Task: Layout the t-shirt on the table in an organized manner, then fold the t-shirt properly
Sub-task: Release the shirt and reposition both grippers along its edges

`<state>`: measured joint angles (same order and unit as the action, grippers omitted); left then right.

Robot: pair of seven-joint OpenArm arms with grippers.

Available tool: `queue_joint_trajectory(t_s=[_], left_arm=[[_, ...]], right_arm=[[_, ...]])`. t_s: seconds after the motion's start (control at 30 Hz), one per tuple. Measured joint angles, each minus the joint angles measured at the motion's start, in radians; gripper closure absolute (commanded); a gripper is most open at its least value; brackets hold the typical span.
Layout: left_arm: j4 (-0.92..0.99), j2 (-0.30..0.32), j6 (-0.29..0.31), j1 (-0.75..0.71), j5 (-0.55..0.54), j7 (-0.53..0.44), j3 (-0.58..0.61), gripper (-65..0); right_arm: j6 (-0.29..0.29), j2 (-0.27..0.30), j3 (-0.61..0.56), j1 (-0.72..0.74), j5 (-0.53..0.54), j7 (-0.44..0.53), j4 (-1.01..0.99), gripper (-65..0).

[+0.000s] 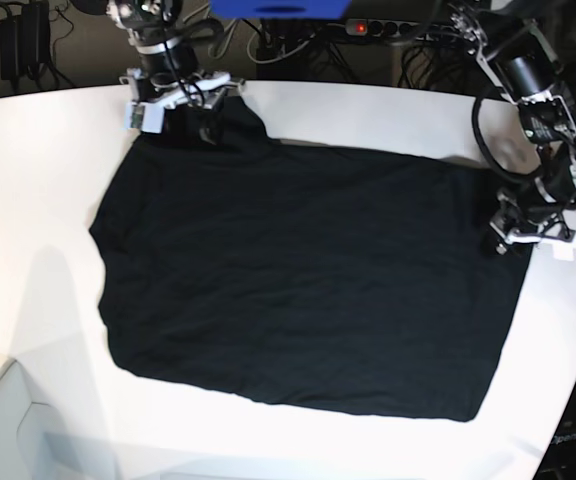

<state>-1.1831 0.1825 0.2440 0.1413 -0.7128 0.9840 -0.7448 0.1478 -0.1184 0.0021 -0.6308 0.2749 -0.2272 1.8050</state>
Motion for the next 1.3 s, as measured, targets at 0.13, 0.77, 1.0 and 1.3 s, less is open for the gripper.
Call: queue_joint_trajectory(t_s=[0.13,0.77,1.0,1.3], left_arm=[[0.0,0.003,0.0,0.001,-0.001,-0.001,0.0,-33.1],[-0.003,0.003,0.0,0.0,-0.006,0.007,0.0,-33.1],[-0.127,0.013,0.001,-0.014,-0.011,0.006,-0.006,-33.1],[-0.093,0.004,0.007,0.025,0.005,-0.062,0.002,-33.1]], right_arm=[[-0.005,0.002,0.003,0.032,-0.004,0.006,-0.082,-35.0],[-0.01,0.002,-0.179,-0.146,-0.006,0.003,0.113,-35.0],[-0.009,0.056,-0.122,-0.099,-0.005,-0.006,0.16,-35.2],[-0.003,0.133,0.054,0.132,-0.002,-0.06,0.123,-35.6]])
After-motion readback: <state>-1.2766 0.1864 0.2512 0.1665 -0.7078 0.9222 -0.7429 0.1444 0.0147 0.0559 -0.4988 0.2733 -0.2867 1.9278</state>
